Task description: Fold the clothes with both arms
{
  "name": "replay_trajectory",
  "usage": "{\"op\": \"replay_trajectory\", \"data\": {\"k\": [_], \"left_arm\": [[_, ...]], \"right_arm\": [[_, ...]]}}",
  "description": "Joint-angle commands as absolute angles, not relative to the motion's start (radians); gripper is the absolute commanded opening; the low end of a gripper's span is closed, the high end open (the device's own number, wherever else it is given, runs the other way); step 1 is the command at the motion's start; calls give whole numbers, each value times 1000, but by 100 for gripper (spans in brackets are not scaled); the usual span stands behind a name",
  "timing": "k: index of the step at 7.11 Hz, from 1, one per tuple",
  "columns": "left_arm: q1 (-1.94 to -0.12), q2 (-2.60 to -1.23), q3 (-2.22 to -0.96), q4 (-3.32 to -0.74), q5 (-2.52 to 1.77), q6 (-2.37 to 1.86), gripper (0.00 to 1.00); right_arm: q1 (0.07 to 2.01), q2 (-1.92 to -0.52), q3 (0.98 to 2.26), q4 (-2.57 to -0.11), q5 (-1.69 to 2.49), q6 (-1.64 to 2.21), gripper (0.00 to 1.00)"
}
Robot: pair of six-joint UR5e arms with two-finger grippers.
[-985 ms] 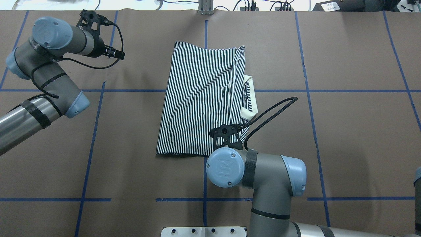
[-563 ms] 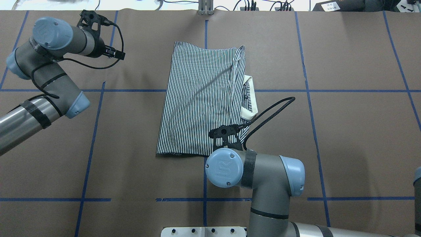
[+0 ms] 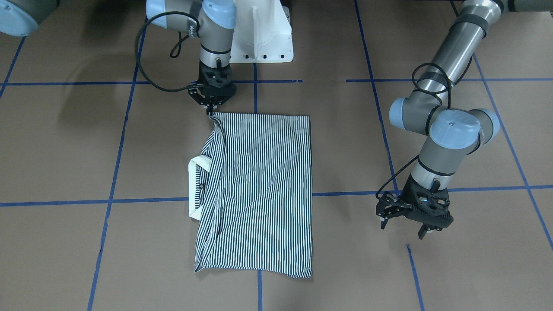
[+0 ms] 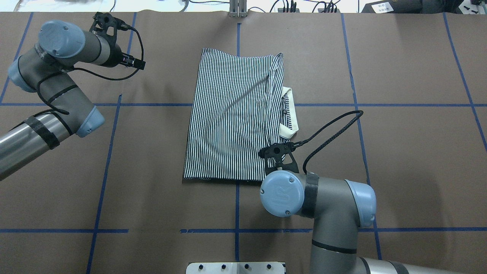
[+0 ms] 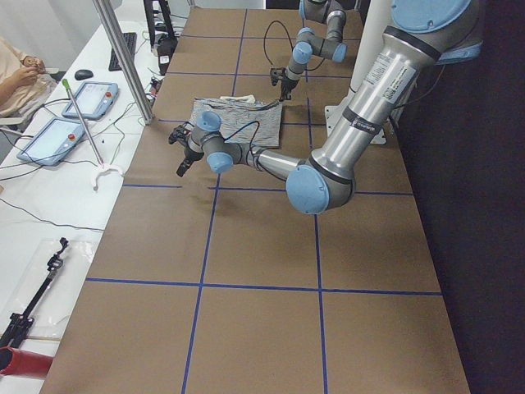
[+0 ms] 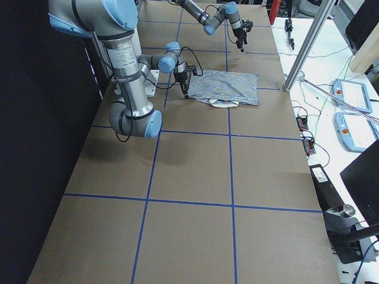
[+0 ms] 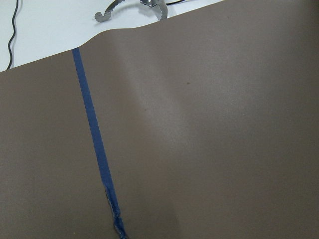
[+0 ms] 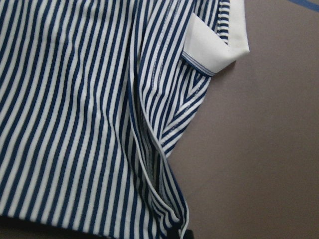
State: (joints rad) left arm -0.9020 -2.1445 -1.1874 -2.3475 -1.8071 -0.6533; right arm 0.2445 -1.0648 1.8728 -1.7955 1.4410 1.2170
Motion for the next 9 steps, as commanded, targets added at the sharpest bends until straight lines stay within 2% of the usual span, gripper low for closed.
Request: {"op": "replay_trajectory", "data": {"k": [1,2,4,5,6,8,9], "left_arm": [[-902,-2145,-1187,-2349,-1807,-653,100],[-902,-2145,-1187,-2347,-1807,-653,100],[-900,-2146,-1193,-2345,-1815,-653,100],[-900,-2145,-1236,-2333,-1883,-690,100],[-899,-2143,-1280,-2332,-1931,-804,100],[-788,-2088,-1453,-2287,-1927,-1037,100],[-714,-2022,-1594,-2266,-1908,-1149,100]], "right_arm": [[174,-1126,1921,-1793,1404,1343,54],[163,-1118,1921,-1793,1405,1354,100],[196,-1118,1986,-1792,1410,1339,100],[236,-1129,1997,-1685,1414,1339,100],[256,-1205,1997,-1458,1423,1341,100],[287,-1388,2011,-1086,1433,1376,100],[308,-1397,2013,-1065,1431,1478,100]]}}
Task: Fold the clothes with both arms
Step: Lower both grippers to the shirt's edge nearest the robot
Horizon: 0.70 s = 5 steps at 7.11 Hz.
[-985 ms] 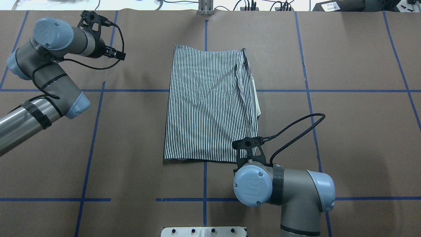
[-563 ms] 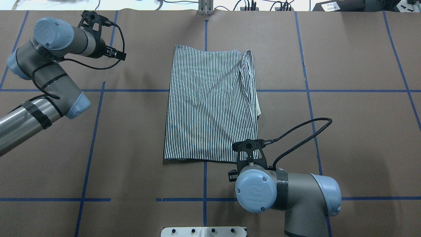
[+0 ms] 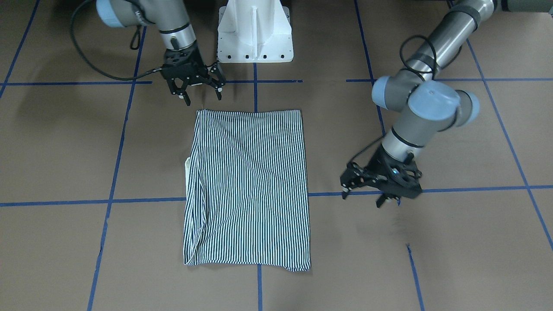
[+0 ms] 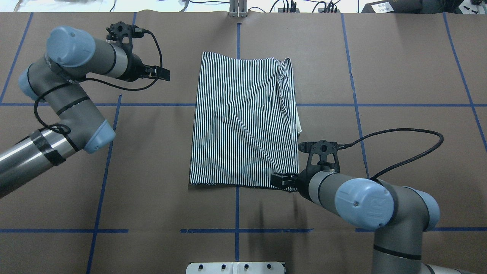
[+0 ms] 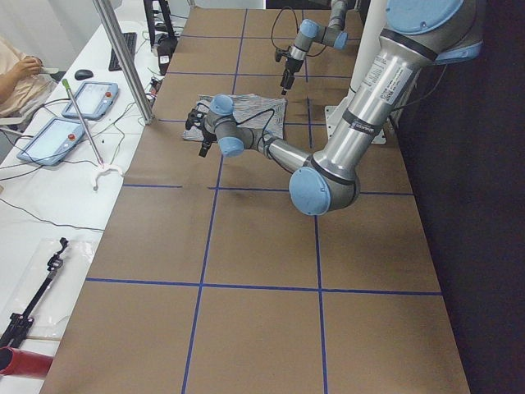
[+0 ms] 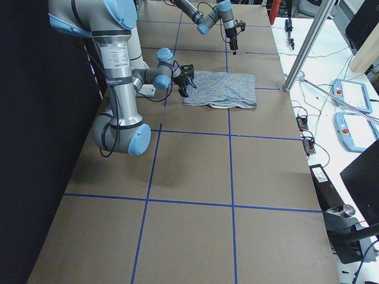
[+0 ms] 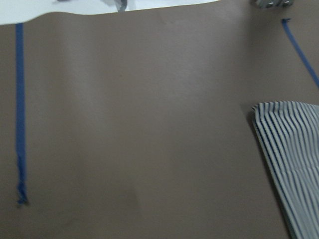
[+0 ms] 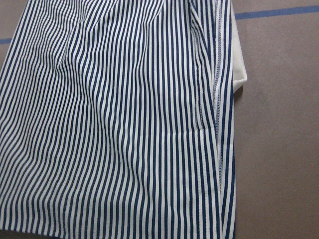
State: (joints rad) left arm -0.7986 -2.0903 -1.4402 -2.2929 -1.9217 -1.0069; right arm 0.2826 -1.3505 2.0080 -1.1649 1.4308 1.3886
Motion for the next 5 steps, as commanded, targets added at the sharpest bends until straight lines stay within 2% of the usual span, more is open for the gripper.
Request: {"op": "replay_trajectory", "data": {"k": [1,2,3,4,5], "left_arm": [[-613,-1943,-1727,-2241,-1826,-1234,100],[-521,-1913,-1800,-2194,-1751,-1344,100],[-441,-1913,-1821,-2154,-1680,-1479,92],[-387,-1913,-1818,-2149,-1624,-1615,55],[-368,-1913,-1812,-2132,-1611,-1676,45]], "right_arm": [[331,-1394,2011,-1065,1430,1547,100],[350,-1394,2010,-1069,1431,1551,100],[357,-1391,2010,-1069,1431,1552,100],[357,-1388,2010,-1069,1430,1557,100],[357,-1388,2010,-1069,1430,1566,100]]}}
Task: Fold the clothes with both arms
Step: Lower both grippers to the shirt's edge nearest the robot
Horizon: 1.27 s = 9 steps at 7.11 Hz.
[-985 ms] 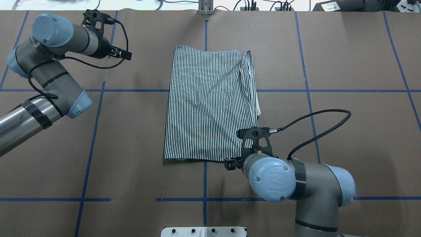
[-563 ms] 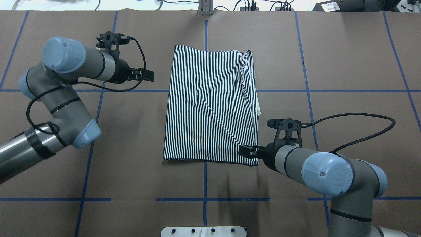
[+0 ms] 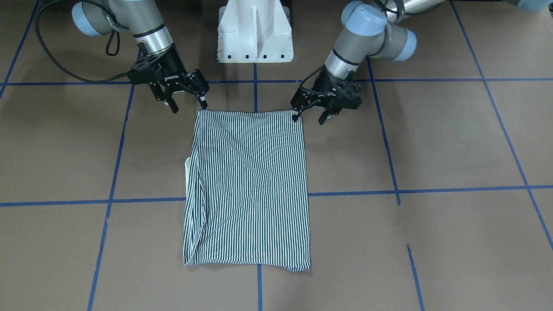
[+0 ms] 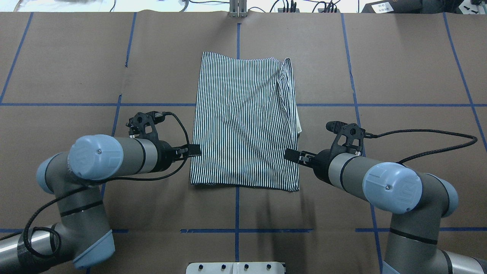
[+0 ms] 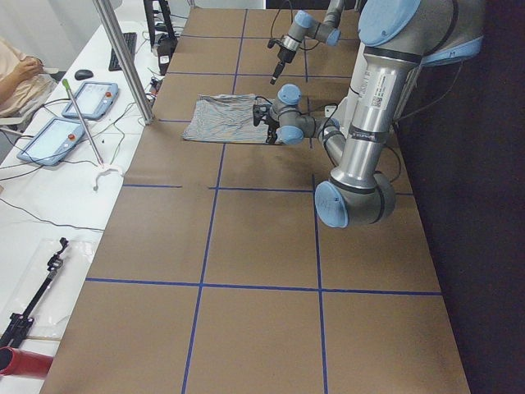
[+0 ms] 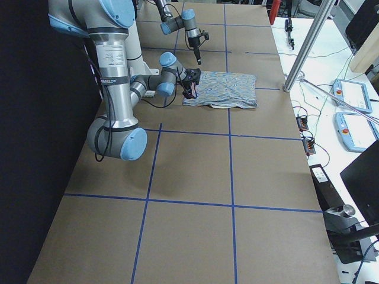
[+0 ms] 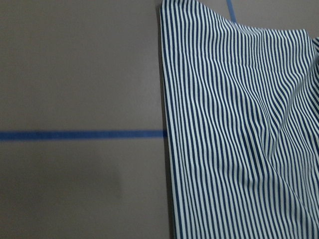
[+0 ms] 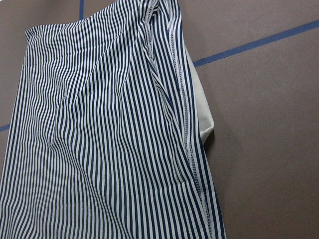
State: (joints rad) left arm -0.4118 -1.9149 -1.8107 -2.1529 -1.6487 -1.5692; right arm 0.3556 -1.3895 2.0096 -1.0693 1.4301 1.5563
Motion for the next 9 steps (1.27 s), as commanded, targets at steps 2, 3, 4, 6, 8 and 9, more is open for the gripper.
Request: {"op": "replay_trajectory", "data": {"k": [2,3,4,6,8,9], "left_arm": [[-332,-1921,-1799,-2105,-1595,-1709,45],[-319,-1922,-1789,-2105,-1597,-1710,45],[-319,-1922,-1787,-2106,-1597,-1710,45],[-305,-1922,-1786,-2105,-1597,-1710,45],[-305,-1922,-1784,-2105,-1597,-1710,12],[-305,-1922,-1784,-2106,-1595,-1709,0]], "right_arm": [[357,-1388,2008,-1071,1430,1566,100],[359,-1388,2006,-1071,1428,1566,100],[359,-1388,2005,-1072,1428,1566,100],[359,-1388,2005,-1072,1428,1566,100],[357,-1388,2005,-1072,1427,1566,100],[357,-1388,2003,-1072,1427,1566,100]]}}
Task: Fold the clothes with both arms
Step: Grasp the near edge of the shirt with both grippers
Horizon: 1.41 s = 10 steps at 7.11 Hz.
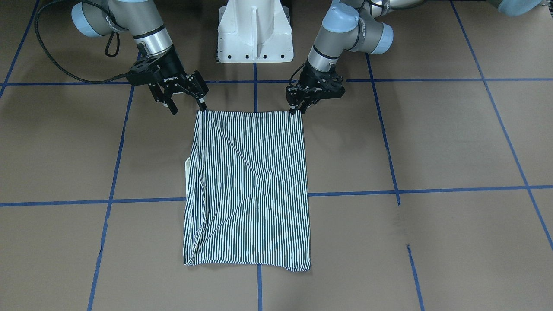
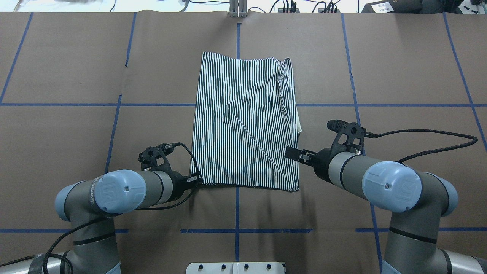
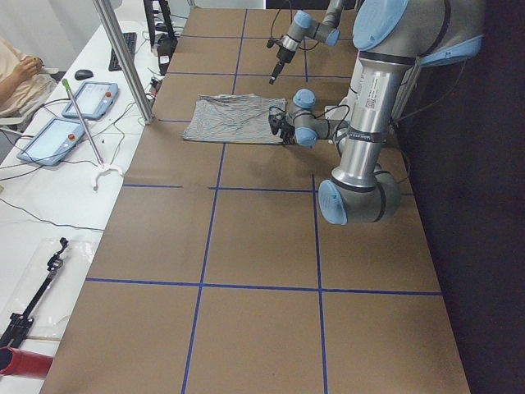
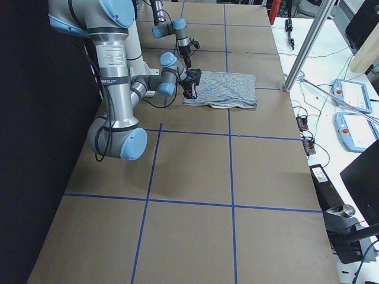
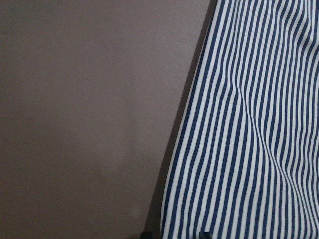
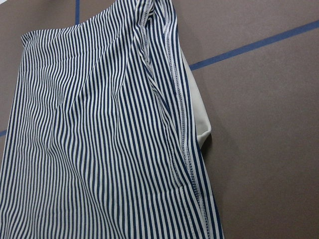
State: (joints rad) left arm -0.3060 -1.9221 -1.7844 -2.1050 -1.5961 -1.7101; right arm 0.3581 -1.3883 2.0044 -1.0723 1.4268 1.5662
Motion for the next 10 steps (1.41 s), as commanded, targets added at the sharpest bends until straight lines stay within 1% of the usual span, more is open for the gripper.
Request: {"op": "replay_trajectory", "data": {"k": [1,2,3,4,5,6,9,10], "left_arm": [[-305,-1922,-1784,-2106,-1595,-1703,0],[-308,-1924,-1787,-2106,-1595,-1698,0],[-310,-1924,-1789,-2106,-1595,-1697,0],[-310,-1924,-1795,-2106,-1595,-1697,0],[-310,-1924,-1798,-2106,-1595,-1697,0],[-310,-1924,-1799,-2106,-1595,-1697,0],[-310,-1927,-1812,-2106,-1595,-1697,0],[-310,-1927,-1812,-2106,-1595,-1698,0]], "right_arm": [[357,-1390,2002,-1072,1427,1566,100],[357,-1388,2000,-1074,1425,1568,100],[354,-1384,2000,-1081,1422,1632,94],[350,-1324,1999,-1189,1424,1722,90],[350,-1218,1988,-1367,1427,1812,84],[342,-1119,1939,-1511,1430,1919,80],[318,-1051,1788,-1562,1433,1930,80],[307,-1033,1760,-1562,1430,1931,80]]}}
